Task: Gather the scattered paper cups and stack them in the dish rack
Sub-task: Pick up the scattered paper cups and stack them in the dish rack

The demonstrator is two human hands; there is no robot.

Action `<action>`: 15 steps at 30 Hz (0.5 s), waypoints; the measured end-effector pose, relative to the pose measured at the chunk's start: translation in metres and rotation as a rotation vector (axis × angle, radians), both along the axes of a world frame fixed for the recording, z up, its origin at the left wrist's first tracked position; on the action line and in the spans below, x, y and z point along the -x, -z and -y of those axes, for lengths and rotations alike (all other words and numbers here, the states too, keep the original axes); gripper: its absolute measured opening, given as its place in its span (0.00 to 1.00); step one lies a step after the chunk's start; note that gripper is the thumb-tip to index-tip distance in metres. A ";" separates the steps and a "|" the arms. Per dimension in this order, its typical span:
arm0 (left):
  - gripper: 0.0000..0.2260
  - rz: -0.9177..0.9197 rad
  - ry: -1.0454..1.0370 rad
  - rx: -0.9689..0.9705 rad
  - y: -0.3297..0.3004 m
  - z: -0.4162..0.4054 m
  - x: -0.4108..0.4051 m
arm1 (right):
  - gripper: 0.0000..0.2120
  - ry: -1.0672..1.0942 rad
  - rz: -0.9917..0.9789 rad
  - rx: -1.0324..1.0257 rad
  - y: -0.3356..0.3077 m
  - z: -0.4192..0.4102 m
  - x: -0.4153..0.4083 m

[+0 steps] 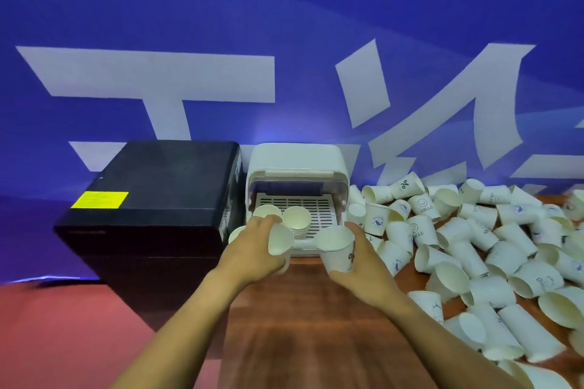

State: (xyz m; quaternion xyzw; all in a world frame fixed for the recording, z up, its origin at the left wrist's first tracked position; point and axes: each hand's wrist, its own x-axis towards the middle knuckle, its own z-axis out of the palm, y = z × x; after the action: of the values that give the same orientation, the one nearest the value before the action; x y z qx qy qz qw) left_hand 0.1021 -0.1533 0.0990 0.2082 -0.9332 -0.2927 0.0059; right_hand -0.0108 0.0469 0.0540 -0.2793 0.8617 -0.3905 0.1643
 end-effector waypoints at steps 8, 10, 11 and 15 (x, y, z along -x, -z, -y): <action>0.30 -0.092 -0.070 0.102 -0.013 0.037 0.018 | 0.28 0.035 0.001 0.013 -0.006 0.037 0.002; 0.30 -0.081 -0.106 0.091 -0.013 0.045 0.026 | 0.30 0.024 0.006 0.003 -0.004 0.045 0.012; 0.30 -0.070 -0.124 0.090 -0.012 0.048 0.031 | 0.32 0.018 0.021 -0.004 -0.003 0.048 0.017; 0.31 -0.026 -0.184 0.128 -0.005 0.059 0.047 | 0.34 0.031 0.053 -0.027 0.001 0.061 0.035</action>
State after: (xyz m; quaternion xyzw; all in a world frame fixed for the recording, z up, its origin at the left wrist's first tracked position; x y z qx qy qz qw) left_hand 0.0552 -0.2120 0.1040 0.2885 -0.9268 -0.2333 0.0581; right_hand -0.0456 -0.0136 0.0529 -0.2532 0.8664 -0.3888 0.1848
